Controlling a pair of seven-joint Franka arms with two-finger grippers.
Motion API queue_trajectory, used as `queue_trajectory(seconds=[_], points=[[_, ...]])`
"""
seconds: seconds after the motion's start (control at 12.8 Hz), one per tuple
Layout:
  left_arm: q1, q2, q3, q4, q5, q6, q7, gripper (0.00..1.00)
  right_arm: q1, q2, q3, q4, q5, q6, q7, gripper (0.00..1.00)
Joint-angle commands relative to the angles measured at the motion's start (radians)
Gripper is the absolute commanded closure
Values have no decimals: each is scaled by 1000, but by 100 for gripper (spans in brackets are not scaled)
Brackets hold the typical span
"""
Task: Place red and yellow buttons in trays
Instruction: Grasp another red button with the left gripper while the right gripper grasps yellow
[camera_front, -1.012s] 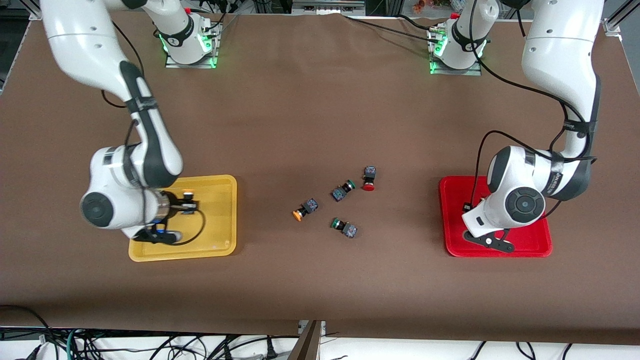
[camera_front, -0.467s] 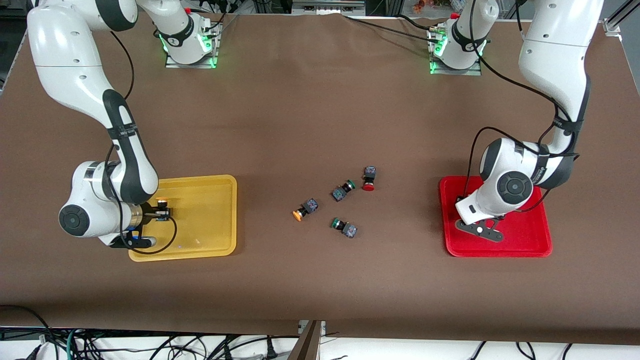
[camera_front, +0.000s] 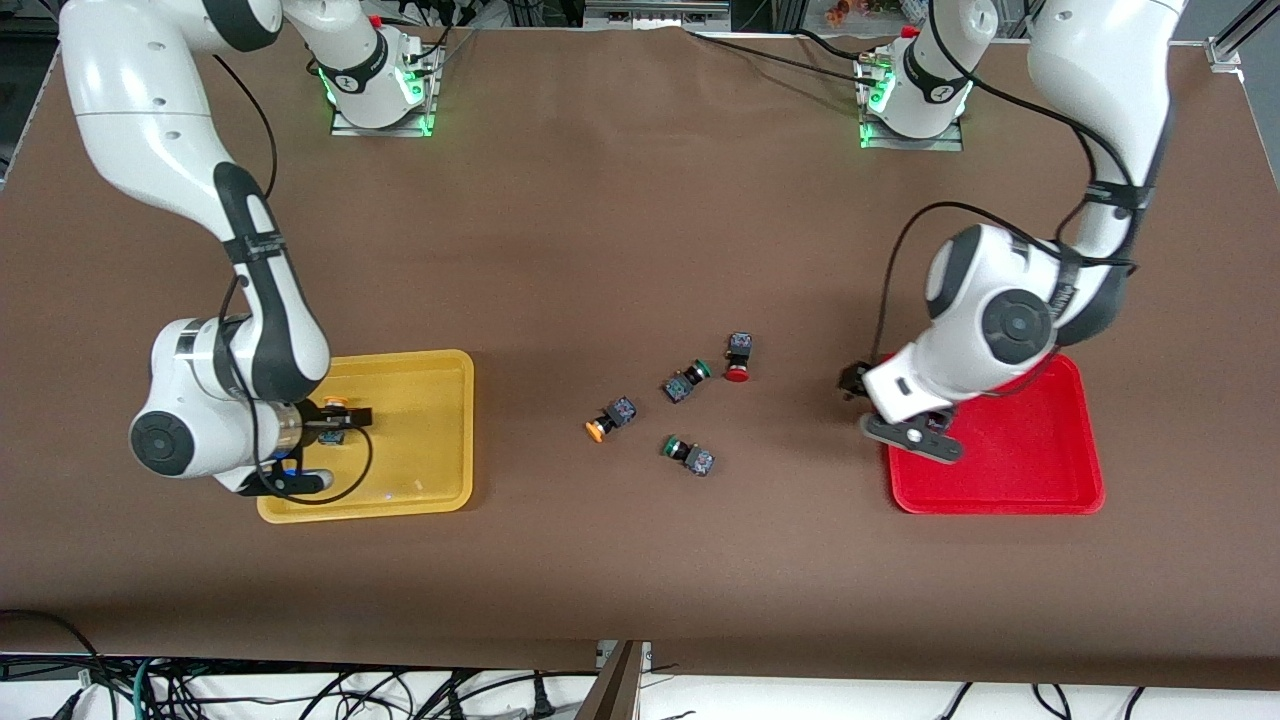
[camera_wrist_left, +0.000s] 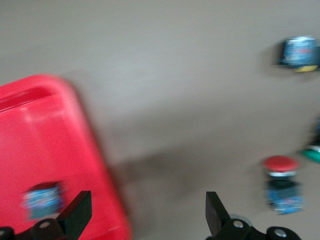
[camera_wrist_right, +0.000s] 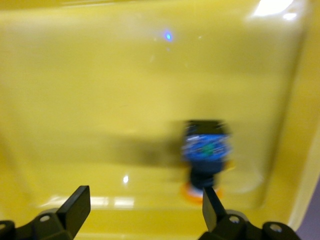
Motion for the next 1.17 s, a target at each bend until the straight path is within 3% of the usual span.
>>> queue_trajectory(seconds=[0.0, 0.23, 0.47, 0.78, 0.86, 0.93, 1.01, 1.09], points=[[-17, 15, -99, -35, -23, 42, -93, 0, 99, -10, 9, 29, 3, -57, 272, 0], [-69, 7, -114, -163, -4, 191, -196, 0, 181, -7, 51, 29, 50, -23, 592, 0], [-146, 28, -108, -266, 45, 351, -334, 0, 283, -5, 52, 29, 124, 111, 930, 0], [-171, 111, -105, -259, 372, 408, -586, 0, 412, 24, 49, 29, 111, 340, 1212, 0], [-166, 113, -105, -259, 405, 408, -595, 0, 434, 32, 48, 27, 107, 381, 1257, 0], [-162, 113, -107, -257, 408, 410, -595, 8, 455, 42, 43, 29, 103, 418, 1283, 0], [-160, 113, -107, -250, 407, 408, -598, 37, 468, 47, 40, 27, 85, 443, 1291, 0], [-162, 111, -107, -248, 408, 408, -604, 53, 469, 59, 40, 29, 62, 463, 1294, 0]])
